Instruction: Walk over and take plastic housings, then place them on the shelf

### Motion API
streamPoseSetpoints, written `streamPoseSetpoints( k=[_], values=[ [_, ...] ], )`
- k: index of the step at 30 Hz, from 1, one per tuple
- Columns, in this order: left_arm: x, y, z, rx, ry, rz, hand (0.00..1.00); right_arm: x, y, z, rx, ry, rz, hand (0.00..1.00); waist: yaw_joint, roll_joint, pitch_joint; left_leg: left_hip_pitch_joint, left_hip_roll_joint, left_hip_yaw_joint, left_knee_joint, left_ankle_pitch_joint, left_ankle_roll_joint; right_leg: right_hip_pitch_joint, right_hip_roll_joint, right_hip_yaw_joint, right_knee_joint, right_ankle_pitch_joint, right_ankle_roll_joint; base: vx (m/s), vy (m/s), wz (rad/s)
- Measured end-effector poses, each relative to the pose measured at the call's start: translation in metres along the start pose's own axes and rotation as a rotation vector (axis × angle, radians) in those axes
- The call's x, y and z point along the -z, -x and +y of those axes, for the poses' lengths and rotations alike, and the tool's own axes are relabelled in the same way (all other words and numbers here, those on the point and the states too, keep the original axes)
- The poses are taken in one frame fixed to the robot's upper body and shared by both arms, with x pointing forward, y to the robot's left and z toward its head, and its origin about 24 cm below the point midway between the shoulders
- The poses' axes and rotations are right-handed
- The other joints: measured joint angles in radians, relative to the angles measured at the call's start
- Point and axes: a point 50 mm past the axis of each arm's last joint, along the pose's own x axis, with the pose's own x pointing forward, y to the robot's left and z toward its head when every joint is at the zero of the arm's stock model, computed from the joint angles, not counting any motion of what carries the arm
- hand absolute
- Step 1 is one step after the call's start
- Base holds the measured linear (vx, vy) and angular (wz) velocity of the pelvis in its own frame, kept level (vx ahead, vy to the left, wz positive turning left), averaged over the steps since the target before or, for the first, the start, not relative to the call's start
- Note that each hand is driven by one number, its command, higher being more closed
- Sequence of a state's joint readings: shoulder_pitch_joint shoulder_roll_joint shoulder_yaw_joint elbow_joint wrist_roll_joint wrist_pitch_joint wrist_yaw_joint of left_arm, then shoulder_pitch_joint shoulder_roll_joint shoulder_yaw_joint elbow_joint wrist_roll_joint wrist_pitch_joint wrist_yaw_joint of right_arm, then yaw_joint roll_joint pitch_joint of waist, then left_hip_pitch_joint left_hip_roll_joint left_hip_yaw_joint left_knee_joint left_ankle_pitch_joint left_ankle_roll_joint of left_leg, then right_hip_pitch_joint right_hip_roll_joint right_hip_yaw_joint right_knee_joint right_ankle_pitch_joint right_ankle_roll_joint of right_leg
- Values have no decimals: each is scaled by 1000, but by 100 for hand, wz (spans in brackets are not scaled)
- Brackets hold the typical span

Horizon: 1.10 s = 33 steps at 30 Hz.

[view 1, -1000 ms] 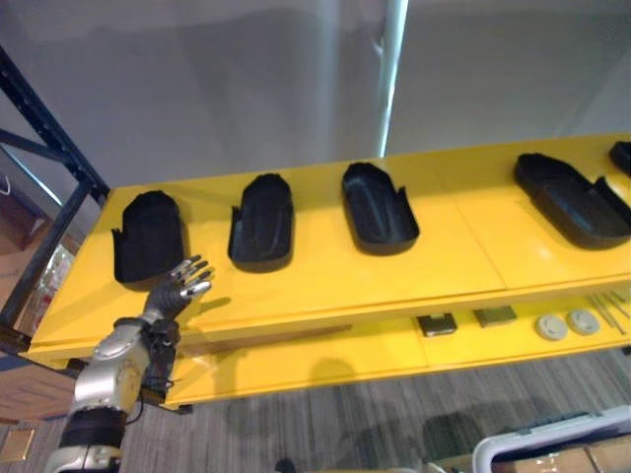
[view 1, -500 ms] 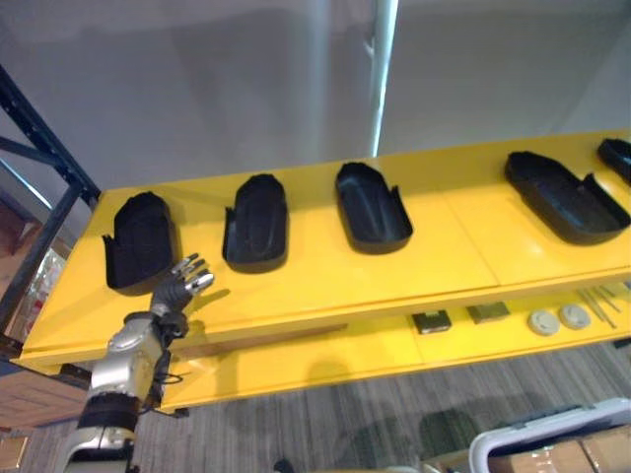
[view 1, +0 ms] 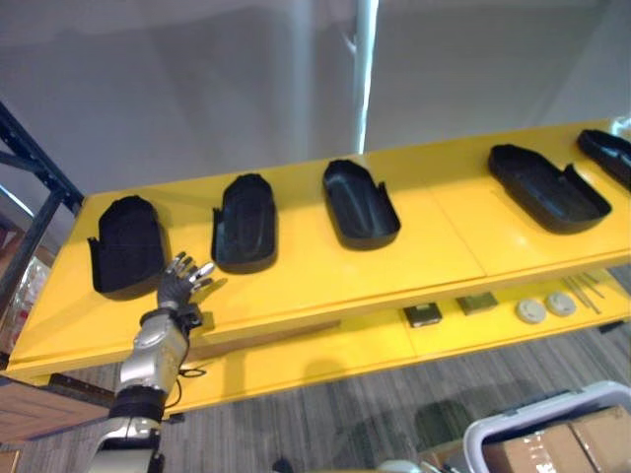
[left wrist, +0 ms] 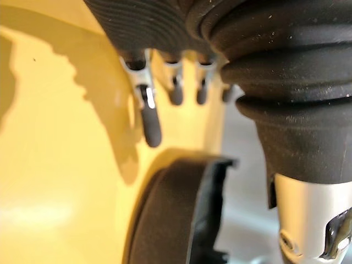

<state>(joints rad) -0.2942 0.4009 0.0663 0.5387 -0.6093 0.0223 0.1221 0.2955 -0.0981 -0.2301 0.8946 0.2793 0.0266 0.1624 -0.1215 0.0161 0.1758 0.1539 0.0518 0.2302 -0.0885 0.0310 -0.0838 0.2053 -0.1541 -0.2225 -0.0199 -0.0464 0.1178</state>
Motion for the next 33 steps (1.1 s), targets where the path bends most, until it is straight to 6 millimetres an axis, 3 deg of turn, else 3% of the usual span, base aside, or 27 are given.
streamPoseSetpoints(
  k=[12, 33],
  values=[
    [1, 0, -4, -176, 67, -24, 0, -3, -1, 2, -11, 22, -1, 0, -3, -5, 11, 3, 0, -2, 0, 0, 0, -1, 0, 0, 11, -5, -1, 0, 0, 0],
    [3, 2, 10, -364, 55, -28, 0, -5, -1, 1, -18, 50, 8, 0, -7, -5, 11, 6, -1, -5, 0, 0, 0, 4, 0, -2, 11, -6, 0, 0, 0, 0]
  ],
)
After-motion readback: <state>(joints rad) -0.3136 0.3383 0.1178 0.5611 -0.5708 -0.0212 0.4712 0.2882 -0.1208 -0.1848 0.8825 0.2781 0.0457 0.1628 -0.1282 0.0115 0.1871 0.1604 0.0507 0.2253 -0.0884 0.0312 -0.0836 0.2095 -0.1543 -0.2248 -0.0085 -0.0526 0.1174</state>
